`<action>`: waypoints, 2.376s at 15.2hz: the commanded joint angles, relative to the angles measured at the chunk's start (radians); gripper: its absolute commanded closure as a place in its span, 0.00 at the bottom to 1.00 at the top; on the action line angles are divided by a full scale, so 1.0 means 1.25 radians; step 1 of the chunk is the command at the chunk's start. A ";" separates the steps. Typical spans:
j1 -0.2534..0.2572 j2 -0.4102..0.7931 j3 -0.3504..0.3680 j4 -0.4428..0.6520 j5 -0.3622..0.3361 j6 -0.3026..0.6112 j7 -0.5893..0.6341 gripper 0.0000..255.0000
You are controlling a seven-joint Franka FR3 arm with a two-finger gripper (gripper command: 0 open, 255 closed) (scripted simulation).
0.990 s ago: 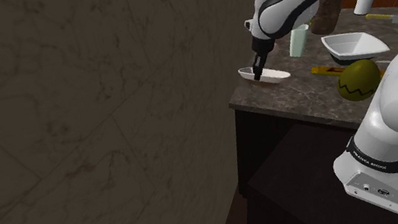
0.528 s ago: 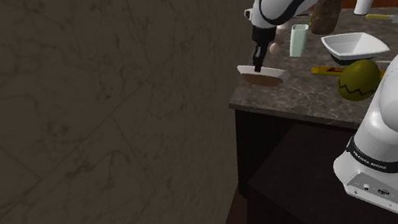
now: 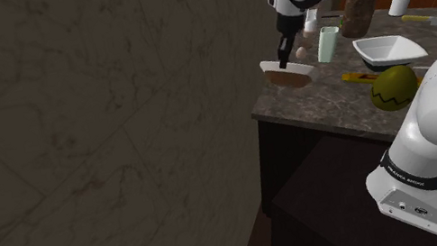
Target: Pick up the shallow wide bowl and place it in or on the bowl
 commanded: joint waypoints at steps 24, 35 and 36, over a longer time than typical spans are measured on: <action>-0.197 -0.098 -0.333 0.079 -0.158 -0.135 -0.433 1.00; -0.165 0.039 -0.574 0.270 -0.124 -0.156 -0.690 1.00; -0.157 0.052 -0.593 0.285 -0.117 -0.157 -0.709 1.00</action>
